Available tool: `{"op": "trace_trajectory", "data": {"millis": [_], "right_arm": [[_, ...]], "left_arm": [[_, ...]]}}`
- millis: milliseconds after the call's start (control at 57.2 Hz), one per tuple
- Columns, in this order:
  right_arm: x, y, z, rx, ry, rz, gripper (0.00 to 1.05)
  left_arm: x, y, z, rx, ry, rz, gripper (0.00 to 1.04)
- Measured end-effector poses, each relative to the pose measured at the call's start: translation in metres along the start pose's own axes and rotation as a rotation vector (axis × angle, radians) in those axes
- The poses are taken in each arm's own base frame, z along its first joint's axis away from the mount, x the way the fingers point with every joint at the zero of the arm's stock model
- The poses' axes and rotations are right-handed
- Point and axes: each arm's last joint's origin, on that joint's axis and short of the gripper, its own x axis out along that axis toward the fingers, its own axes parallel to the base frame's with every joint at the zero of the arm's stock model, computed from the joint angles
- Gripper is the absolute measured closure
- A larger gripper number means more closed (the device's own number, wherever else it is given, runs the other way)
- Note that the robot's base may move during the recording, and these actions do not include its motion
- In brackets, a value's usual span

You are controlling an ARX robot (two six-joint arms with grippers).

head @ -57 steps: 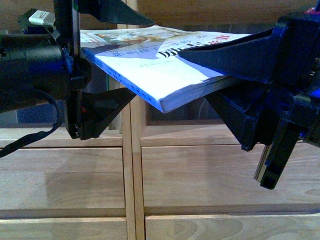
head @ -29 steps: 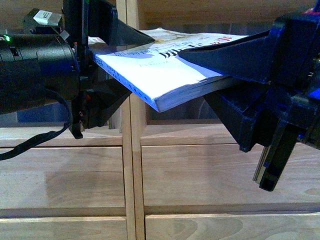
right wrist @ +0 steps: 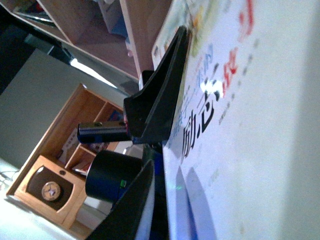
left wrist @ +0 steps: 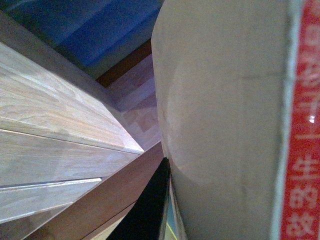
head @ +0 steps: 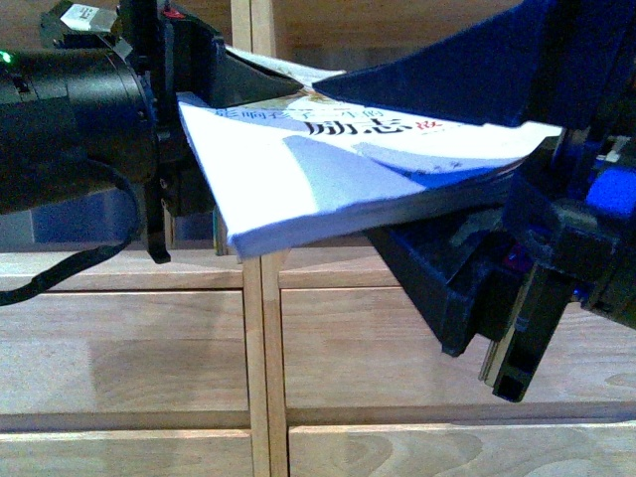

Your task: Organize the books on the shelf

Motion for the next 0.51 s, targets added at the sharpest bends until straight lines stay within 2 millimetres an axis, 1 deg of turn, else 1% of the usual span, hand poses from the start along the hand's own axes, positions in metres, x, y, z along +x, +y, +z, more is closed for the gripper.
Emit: {"op": "trace_trajectory", "data": {"millis": [35,52,105,227,280,350,384,419,507], "right_arm": [[0.0,0.0,-0.001,0.0,0.003,0.003,0.51],[0.001,0.001,-0.002,-0.001,0.013,0.007,0.44],[0.001,0.001,-0.002,-0.003,0.021,0.009,0.39],[0.0,0.001,-0.002,-0.019,0.036,0.003,0.22],[-0.001,0.001,-0.001,-0.028,0.039,-0.002,0.17],[-0.005,0.001,0.004,-0.051,0.033,-0.015,0.07],[-0.007,0.001,0.008,-0.063,0.03,-0.024,0.06],[-0.01,0.001,0.012,-0.09,0.023,-0.034,0.07],[-0.018,0.002,0.026,-0.135,-0.001,-0.065,0.07]], "left_arm": [[-0.002,0.001,0.001,0.002,-0.004,0.001,0.88],[-0.004,0.002,0.002,0.005,-0.008,0.004,0.88],[-0.009,0.003,0.004,0.007,-0.02,0.011,0.88],[-0.022,0.003,0.011,0.022,-0.055,0.038,0.88],[-0.029,0.002,0.016,0.042,-0.078,0.056,0.88],[-0.043,0.0,0.024,0.079,-0.118,0.087,0.88],[-0.047,-0.001,0.028,0.095,-0.134,0.1,0.88],[-0.056,-0.003,0.035,0.139,-0.167,0.117,0.88],[-0.071,-0.007,0.047,0.214,-0.221,0.169,0.88]]}}
